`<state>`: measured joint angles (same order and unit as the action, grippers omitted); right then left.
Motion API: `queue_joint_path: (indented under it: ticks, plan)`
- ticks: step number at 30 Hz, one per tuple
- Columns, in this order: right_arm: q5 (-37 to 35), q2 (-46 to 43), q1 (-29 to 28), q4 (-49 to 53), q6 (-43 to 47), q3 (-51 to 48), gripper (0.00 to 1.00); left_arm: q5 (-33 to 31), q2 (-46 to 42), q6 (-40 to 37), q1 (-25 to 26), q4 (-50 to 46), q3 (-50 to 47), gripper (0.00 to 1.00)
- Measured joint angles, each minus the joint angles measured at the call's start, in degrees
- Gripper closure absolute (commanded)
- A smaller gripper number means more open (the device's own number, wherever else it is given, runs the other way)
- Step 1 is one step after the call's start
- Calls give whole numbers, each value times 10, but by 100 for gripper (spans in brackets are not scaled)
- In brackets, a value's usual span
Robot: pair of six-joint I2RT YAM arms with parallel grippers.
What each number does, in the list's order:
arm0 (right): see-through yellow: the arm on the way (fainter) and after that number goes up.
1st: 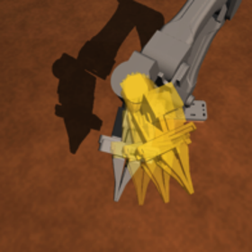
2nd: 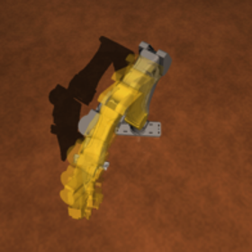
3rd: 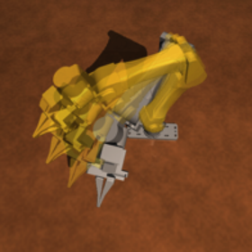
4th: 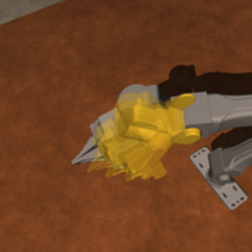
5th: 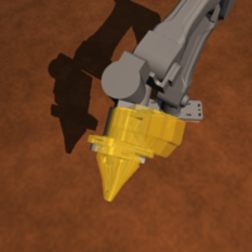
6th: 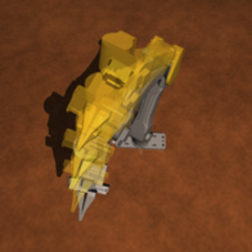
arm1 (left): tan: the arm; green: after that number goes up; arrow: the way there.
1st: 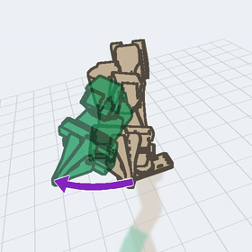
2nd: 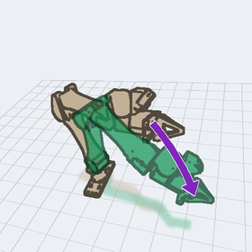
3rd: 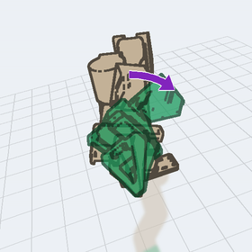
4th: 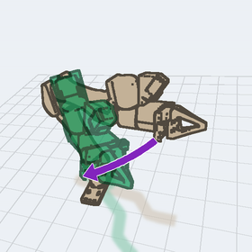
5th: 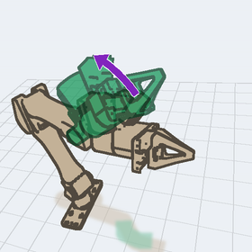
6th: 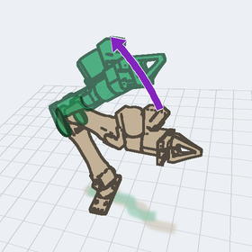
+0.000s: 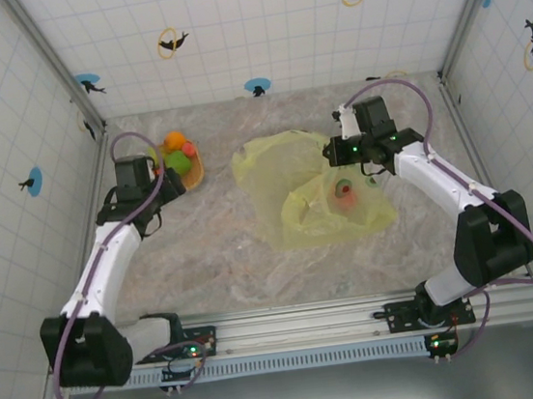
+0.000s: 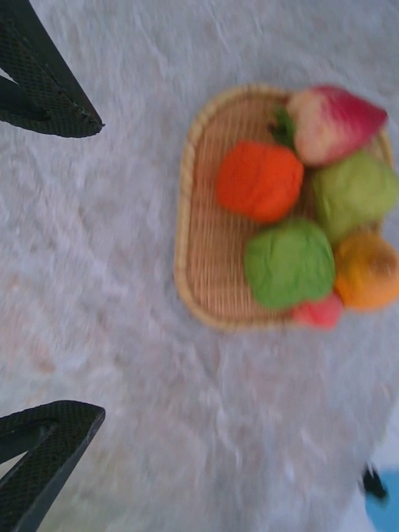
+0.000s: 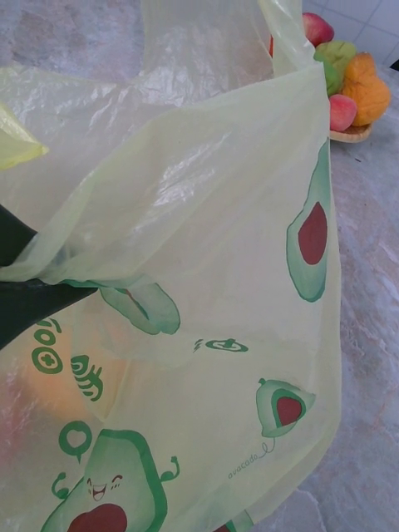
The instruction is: Place the fruits into the plastic bag
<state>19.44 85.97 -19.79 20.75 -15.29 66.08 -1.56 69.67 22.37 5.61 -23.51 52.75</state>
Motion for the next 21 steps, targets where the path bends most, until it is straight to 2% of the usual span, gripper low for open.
queue_joint_path:
  ticks: [6,10,21]
  plan:
    - [10,0,2,-2,5,-2,100,-49,126,-27,-27,-2,37,16]
    - [14,0,5,-8,6,-5,100,-56,198,-44,-29,-2,74,16]
    - [33,0,8,-16,6,-7,100,-65,316,-76,-33,-5,153,20]
